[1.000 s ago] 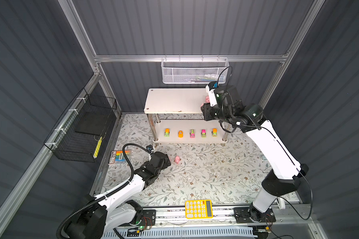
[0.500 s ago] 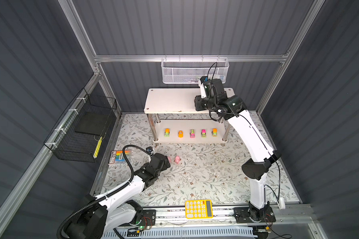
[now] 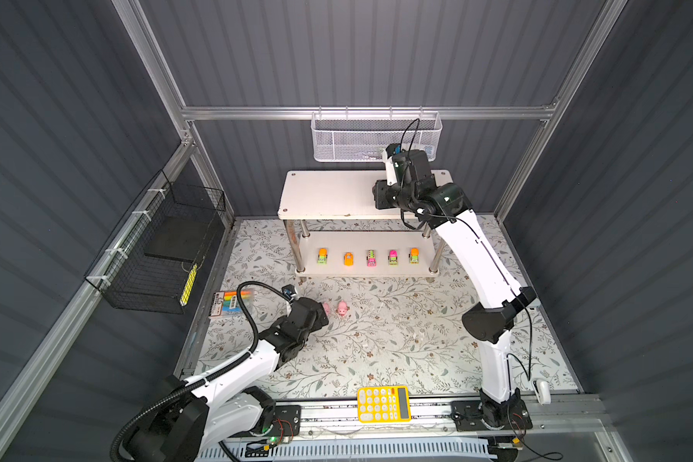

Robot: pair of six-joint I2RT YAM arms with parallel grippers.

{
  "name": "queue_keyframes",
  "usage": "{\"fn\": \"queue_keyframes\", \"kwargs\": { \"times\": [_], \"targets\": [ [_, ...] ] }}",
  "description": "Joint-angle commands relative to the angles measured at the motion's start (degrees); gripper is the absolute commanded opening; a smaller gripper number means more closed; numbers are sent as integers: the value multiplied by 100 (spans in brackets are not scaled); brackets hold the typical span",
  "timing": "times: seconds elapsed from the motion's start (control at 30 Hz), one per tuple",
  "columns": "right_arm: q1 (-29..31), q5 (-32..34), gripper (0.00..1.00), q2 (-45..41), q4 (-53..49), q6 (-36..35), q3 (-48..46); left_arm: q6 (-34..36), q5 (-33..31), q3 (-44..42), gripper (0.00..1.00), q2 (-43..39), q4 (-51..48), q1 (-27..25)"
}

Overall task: Place and organize the plastic toys onto the shelf
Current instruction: 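Lift the pink pig with the right gripper up to the top shelf, then lower the held pig onto the top shelf beside the other pigs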

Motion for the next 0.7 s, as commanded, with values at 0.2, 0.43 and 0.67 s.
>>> {"fn": "queue_keyframes", "kwargs": {
  "times": [0.2, 0.43, 0.67],
  "targets": [
    [-74, -60, 34, 187, 116, 65, 111, -103, -6, -84, 96, -80, -21, 42],
    [-86, -1, 35, 260, 127, 66, 115, -108, 1, -93, 96, -15, 25, 42],
    [-101, 28, 36, 287, 144, 58, 124, -112, 5, -102, 96, -16, 32, 51]
  ]
}}
